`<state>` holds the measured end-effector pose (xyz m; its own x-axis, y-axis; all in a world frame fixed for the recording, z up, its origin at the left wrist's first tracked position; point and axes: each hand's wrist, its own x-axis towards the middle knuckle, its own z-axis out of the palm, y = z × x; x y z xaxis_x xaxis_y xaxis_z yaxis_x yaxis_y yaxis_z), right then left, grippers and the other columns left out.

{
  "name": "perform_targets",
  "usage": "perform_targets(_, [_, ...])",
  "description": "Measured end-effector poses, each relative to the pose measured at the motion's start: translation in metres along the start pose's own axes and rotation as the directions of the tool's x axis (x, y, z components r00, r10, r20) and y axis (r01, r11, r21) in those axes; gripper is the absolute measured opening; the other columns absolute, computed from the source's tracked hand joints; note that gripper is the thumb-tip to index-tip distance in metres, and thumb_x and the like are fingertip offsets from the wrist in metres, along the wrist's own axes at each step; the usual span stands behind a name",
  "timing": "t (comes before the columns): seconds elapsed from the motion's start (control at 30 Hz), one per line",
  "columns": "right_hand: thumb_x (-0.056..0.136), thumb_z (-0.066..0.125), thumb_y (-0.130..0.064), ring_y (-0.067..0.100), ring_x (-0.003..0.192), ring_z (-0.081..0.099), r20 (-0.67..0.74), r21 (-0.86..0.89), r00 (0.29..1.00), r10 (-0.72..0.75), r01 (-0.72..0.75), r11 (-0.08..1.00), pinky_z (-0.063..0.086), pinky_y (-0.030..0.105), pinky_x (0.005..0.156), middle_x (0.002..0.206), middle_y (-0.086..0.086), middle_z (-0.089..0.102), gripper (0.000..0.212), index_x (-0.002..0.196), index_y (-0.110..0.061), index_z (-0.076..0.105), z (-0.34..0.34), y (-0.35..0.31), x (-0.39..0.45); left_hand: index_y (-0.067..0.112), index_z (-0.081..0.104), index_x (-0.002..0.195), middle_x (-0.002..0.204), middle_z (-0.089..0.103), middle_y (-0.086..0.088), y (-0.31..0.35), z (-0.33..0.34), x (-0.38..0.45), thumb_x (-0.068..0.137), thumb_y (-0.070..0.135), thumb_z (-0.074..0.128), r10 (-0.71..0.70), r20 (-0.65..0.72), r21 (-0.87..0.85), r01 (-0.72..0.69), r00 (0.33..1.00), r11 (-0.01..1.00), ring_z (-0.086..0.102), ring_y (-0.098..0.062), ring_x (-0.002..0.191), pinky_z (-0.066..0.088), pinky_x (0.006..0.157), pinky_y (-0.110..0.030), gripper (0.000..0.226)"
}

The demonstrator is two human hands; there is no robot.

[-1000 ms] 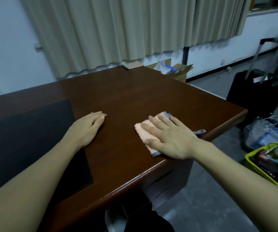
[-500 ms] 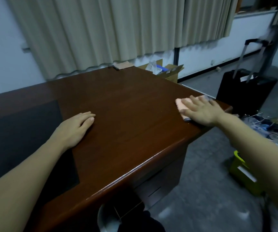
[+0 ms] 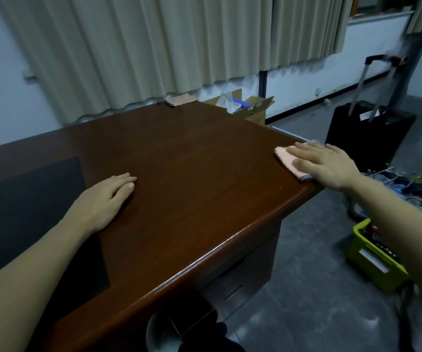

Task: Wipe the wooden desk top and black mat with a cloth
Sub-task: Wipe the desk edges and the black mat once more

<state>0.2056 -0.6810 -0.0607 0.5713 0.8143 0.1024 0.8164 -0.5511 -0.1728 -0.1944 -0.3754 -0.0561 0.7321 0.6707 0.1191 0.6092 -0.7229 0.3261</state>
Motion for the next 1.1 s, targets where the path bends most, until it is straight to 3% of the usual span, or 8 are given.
perform_targets(0.2, [0.092,0.016,-0.072,0.018,0.154,0.015,0.061,-0.073,0.995,0.08,-0.076,0.994,0.015,0.045,0.121,0.169,-0.01,0.016,0.071,0.158,-0.045,0.021,-0.002,0.007,0.018,0.034,0.047,0.147,0.158,0.038,0.009,0.001,-0.001,-0.001,0.092,0.064,0.021,-0.001,0.007,0.016,0.001,1.0,1.0,0.029,-0.014,0.149,0.024,0.12,-0.041,0.068])
perform_targets(0.33, [0.103,0.019,-0.063,0.025,0.156,0.003,0.15,-0.142,0.98,0.133,-0.112,0.984,0.007,0.051,0.123,0.171,-0.006,0.003,0.061,0.16,-0.044,0.006,0.003,-0.017,0.041,0.036,0.048,0.146,0.158,0.039,0.01,0.002,-0.001,0.001,0.101,0.058,0.027,0.006,-0.009,0.054,-0.005,1.0,0.999,0.031,-0.014,0.148,0.027,0.118,-0.042,0.055])
perform_targets(0.93, [0.102,0.017,-0.065,0.03,0.156,-0.004,0.277,-0.113,0.961,0.011,0.021,0.993,-0.001,0.056,0.124,0.171,-0.002,-0.003,0.065,0.16,-0.043,0.001,0.023,-0.144,0.176,0.041,0.05,0.143,0.155,0.042,0.017,0.004,-0.002,0.001,0.105,0.052,0.032,-0.011,-0.051,0.058,0.014,0.999,0.998,0.034,-0.009,0.145,0.031,0.117,-0.043,0.044])
perform_targets(1.1, [0.103,0.013,-0.065,0.029,0.156,-0.007,0.333,-0.127,0.915,-0.227,0.282,0.951,-0.002,0.053,0.124,0.17,-0.004,-0.009,0.065,0.161,-0.04,-0.005,0.028,-0.209,0.144,0.042,0.05,0.142,0.154,0.042,0.018,0.004,-0.001,0.001,0.105,0.052,0.032,-0.017,-0.051,0.056,0.02,0.999,0.998,0.033,-0.007,0.145,0.031,0.117,-0.042,0.043])
